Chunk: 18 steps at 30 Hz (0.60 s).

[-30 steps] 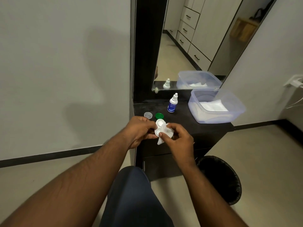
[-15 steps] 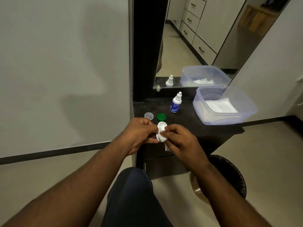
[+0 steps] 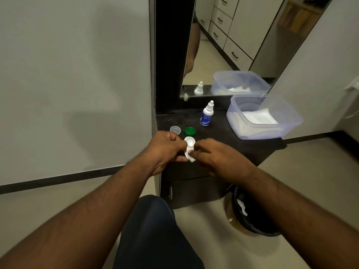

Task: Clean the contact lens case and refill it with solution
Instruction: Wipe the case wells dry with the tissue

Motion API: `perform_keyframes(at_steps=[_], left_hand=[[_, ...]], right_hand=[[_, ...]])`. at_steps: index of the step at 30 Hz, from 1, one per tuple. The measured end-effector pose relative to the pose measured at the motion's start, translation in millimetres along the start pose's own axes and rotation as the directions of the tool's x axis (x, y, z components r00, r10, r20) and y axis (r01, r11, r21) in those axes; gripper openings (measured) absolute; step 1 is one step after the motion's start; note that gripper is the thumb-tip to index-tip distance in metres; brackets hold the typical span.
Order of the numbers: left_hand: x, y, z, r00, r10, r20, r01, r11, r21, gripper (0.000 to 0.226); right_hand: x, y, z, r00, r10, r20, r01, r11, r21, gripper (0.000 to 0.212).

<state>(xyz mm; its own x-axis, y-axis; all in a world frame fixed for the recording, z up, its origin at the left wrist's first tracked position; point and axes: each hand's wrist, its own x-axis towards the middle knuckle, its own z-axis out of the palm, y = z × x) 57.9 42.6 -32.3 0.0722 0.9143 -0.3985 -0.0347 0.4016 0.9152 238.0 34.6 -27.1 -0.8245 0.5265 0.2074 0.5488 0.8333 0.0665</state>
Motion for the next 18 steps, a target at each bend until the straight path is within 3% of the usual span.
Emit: perform_keyframes(at_steps=[3, 5, 7, 9, 11, 14, 18], left_hand=[[-2, 0, -1, 1.000, 0.012, 0.009, -0.012, 1.000, 0.009, 0.012], [-2, -1, -2, 1.000, 0.029, 0.010, -0.029, 0.999, 0.016, 0.014], [-1, -1, -1, 0.999, 0.041, 0.009, -0.042, 0.999, 0.026, 0.016], [-2, -1, 0, 0.999, 0.041, 0.012, -0.041, 0.999, 0.029, 0.017], [-2, 0, 1, 0.999, 0.039, 0.019, -0.039, 0.999, 0.024, 0.016], [-1, 0, -1, 0.999, 0.032, 0.022, -0.032, 0.999, 0.025, 0.015], [-2, 0, 0, 0.999, 0.026, 0.021, -0.027, 0.998, 0.052, 0.010]], right_hand=[[1, -18, 5, 0.967, 0.250, -0.058, -0.237, 0.957, 0.170, 0.030], [4, -27, 7, 0.894, 0.445, -0.054, -0.403, 0.850, 0.340, 0.027], [8, -28, 3, 0.847, 0.530, 0.038, -0.481, 0.735, 0.477, 0.025], [8, -20, -8, 0.846, 0.502, 0.181, -0.508, 0.654, 0.561, 0.023], [9, -10, -18, 0.860, 0.437, 0.265, -0.508, 0.679, 0.530, 0.023], [14, -13, -19, 0.868, 0.444, 0.222, -0.496, 0.771, 0.399, 0.022], [14, -20, -19, 0.872, 0.427, 0.239, -0.489, 0.774, 0.401, 0.023]])
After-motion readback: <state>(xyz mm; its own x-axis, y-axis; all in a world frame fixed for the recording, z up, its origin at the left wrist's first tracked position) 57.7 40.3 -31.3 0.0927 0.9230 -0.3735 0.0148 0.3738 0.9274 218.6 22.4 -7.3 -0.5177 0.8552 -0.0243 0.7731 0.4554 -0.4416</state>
